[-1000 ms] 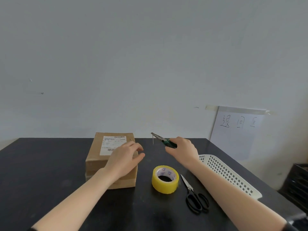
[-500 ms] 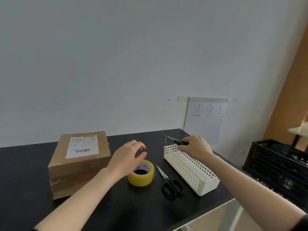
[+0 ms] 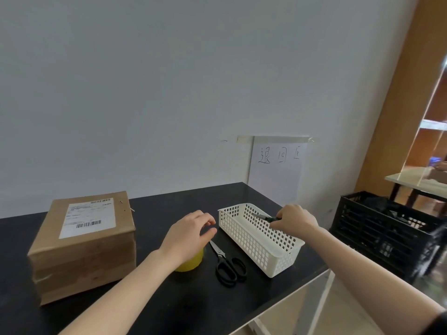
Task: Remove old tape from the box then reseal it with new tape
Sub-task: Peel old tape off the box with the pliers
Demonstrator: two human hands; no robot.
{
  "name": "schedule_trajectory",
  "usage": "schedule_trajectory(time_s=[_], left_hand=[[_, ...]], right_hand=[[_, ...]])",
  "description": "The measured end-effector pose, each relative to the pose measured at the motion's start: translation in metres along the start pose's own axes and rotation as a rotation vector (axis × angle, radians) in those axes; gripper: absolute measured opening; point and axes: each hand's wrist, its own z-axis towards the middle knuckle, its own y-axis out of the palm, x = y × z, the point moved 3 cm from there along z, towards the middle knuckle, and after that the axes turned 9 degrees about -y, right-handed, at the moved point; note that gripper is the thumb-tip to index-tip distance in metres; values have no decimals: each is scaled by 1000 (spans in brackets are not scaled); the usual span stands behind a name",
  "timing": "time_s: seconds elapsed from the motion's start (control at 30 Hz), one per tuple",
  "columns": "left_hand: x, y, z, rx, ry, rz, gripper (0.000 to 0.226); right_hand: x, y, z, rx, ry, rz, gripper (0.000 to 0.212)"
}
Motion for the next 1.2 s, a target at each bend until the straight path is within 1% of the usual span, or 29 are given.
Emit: schedule_trajectory(time_s=[0.1, 0.2, 0.27, 0.37, 0.5, 0.6, 0.67, 0.77, 1.0, 1.13, 1.2], left_hand=[[0, 4, 0, -10, 3, -1, 21], [-2, 6, 0, -17, -5, 2, 20], [-3, 7, 0, -25, -9, 2, 20], [-5, 8, -2, -39, -16, 9, 20], [-5, 6, -4, -40, -21, 14, 20], [-5, 2, -4, -28, -18, 21, 20], [-7, -3, -4, -14, -16, 36, 21], [-12, -11, -5, 7, -24, 77, 21], [-29, -33, -7, 117, -79, 192, 24], [-46, -45, -7, 268, -204, 337, 29], [-54, -51, -8, 288, -279, 384, 37]], right_hand=[[6, 1, -2, -17, 26, -70, 18], [9, 5, -4, -33, 35, -106, 22], [11, 7, -5, -25, 35, -114, 22], [12, 9, -6, 5, 28, -129, 18], [12, 9, -5, 41, 13, -132, 23], [10, 8, -4, 77, -4, -116, 17], [6, 7, -3, 108, -24, -90, 15], [-2, 9, -1, 170, -75, -75, 17], [-25, 16, 4, 247, -177, -61, 29], [-44, 20, 7, 273, -221, -21, 34], [-55, 22, 8, 286, -244, 7, 35]])
